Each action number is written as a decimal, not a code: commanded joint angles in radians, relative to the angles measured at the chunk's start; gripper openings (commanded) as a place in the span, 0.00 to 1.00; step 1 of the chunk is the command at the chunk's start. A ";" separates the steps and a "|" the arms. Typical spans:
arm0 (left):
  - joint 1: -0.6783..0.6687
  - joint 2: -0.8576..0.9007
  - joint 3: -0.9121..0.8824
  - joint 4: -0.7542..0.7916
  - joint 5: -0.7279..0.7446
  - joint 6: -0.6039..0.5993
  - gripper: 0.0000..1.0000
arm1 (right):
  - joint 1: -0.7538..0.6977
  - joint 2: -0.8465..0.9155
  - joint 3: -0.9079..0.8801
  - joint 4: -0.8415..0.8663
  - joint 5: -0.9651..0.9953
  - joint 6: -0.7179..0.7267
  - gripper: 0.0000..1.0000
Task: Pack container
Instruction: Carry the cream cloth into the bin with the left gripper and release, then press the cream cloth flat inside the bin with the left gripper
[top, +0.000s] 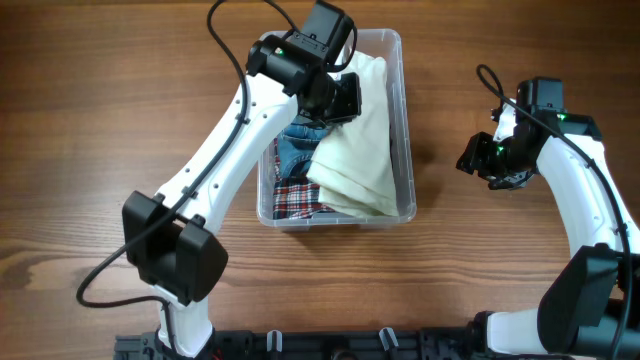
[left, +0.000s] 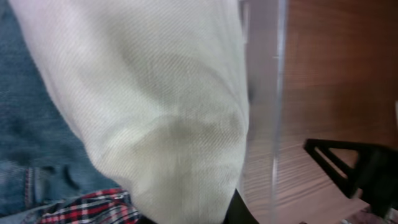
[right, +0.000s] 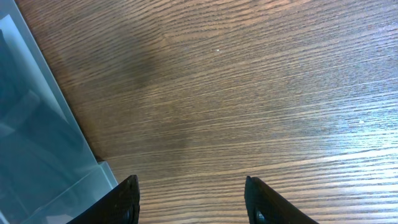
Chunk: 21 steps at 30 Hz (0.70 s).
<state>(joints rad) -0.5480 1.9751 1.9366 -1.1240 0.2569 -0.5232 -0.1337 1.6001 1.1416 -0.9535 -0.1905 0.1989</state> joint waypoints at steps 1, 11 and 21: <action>0.003 0.018 0.012 -0.055 -0.111 -0.017 0.04 | -0.002 -0.003 0.019 -0.001 -0.013 -0.016 0.54; 0.074 -0.146 0.049 -0.179 -0.541 0.033 0.95 | -0.002 -0.003 0.019 0.000 -0.013 -0.016 0.54; 0.058 -0.016 0.005 0.029 -0.254 0.190 0.04 | -0.002 -0.003 0.019 0.000 -0.013 -0.016 0.54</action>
<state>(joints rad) -0.4900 1.8221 1.9869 -1.0908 -0.1719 -0.3267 -0.1337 1.6001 1.1416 -0.9535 -0.1909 0.1959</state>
